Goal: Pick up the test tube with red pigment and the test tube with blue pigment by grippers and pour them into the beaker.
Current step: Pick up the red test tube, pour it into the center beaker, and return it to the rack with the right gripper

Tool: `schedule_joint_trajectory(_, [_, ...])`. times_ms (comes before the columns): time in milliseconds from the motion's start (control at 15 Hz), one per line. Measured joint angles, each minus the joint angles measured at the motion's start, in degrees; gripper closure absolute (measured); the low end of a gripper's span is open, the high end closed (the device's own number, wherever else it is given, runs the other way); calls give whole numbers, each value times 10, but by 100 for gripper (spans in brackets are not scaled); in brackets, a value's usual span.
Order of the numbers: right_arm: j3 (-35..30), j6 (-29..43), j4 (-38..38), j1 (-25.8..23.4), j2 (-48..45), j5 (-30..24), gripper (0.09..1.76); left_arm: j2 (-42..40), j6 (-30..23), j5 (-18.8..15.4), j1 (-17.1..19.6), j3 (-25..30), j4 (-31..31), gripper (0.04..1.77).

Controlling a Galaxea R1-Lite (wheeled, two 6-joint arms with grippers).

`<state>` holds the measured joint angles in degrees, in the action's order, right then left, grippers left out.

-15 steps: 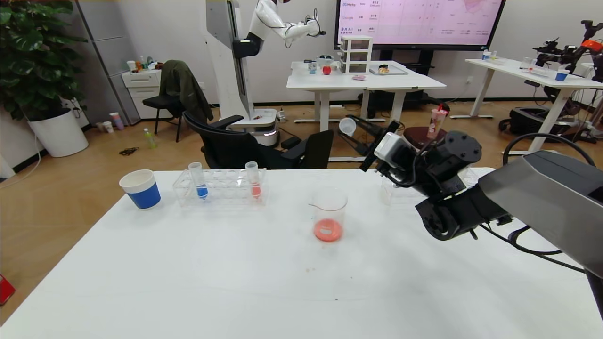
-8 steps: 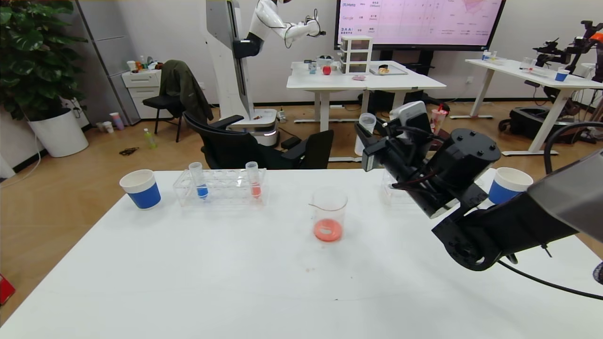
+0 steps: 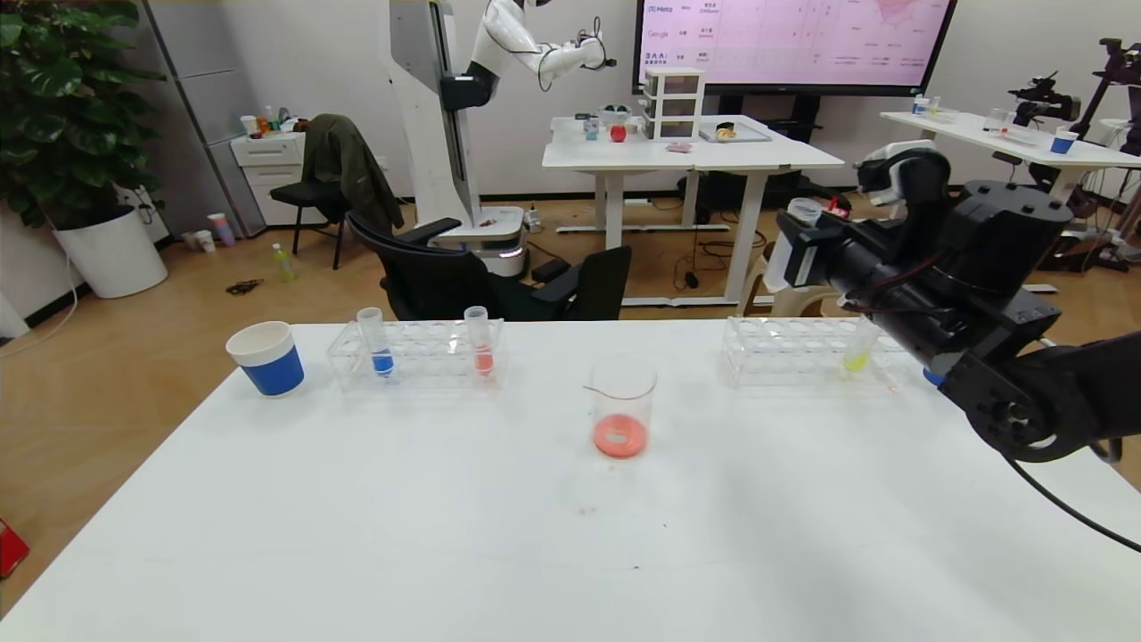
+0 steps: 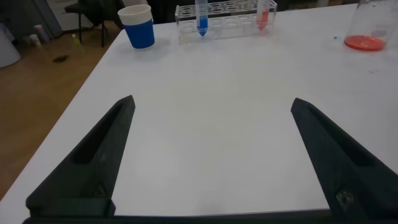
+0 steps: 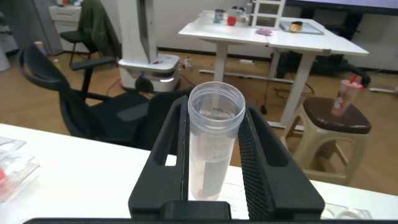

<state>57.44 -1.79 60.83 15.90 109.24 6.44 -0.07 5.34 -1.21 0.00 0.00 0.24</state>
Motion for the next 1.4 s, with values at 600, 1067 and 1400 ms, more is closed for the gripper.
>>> schedule_joint_trajectory(600, [81, 1, -212, -241, -16, -60, 135, 0, 0, 0, 0, 0, 0, 6])
schedule_joint_trajectory(1067, [105, 33, -158, -323, 31, -136, 135, 0, 0, 0, 0, 0, 0, 6])
schedule_joint_trajectory(1400, [99, 31, -155, -347, 62, -133, 135, 0, 0, 0, 0, 0, 0, 6])
